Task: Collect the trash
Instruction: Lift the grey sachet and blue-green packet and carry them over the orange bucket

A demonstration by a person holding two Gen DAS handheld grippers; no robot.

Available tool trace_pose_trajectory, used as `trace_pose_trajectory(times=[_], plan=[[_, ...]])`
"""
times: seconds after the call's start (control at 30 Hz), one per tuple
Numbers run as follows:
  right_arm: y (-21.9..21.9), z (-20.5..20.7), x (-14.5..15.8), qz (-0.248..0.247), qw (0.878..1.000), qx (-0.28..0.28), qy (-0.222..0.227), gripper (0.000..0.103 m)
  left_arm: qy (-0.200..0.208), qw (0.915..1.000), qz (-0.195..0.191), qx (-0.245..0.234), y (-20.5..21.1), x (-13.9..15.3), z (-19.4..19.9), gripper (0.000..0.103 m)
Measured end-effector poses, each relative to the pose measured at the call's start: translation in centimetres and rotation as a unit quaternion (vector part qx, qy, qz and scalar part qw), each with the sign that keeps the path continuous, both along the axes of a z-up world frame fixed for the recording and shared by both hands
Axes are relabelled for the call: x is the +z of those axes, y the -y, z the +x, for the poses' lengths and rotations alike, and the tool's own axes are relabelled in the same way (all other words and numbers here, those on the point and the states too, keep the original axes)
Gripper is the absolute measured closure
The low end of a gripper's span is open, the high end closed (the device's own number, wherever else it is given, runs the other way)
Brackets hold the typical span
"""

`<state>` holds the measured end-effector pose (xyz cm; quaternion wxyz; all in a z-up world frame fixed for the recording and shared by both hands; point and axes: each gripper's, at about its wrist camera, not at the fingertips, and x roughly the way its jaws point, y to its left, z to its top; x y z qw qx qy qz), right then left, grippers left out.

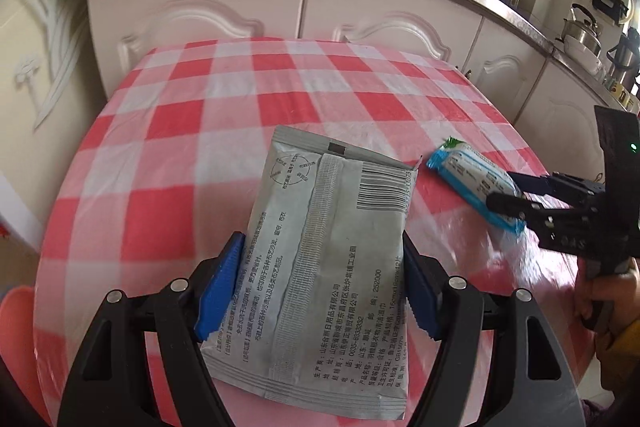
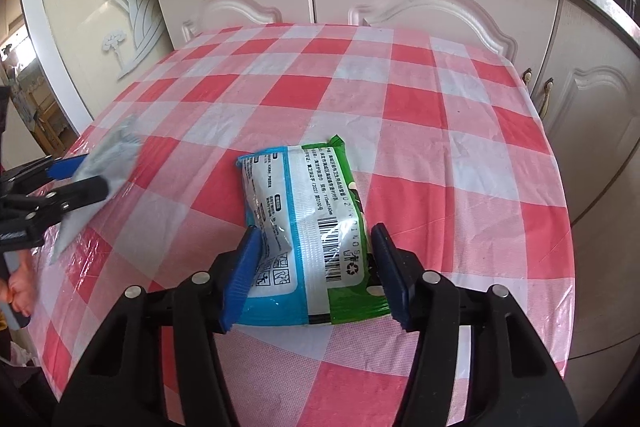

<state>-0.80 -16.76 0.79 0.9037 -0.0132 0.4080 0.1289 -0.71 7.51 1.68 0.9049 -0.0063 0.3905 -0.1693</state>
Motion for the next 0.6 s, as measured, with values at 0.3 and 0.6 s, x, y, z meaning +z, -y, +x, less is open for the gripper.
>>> trace_pose_trajectory(times=[0.3, 0.6], plan=[[-0.1, -1.0, 0.3, -0.013, 0.999, -0.025, 0.015, 0.051, 0.007, 0.9988, -0.014, 0.046, -5.0, 0.8, -5.3, 0.029], [-1.5, -3.6, 0.4, -0.018, 0.999, -0.046, 0.019, 0.055, 0.007, 0.9957, -0.01, 0.091, -10.3, 0.3, -9.5, 0.029]])
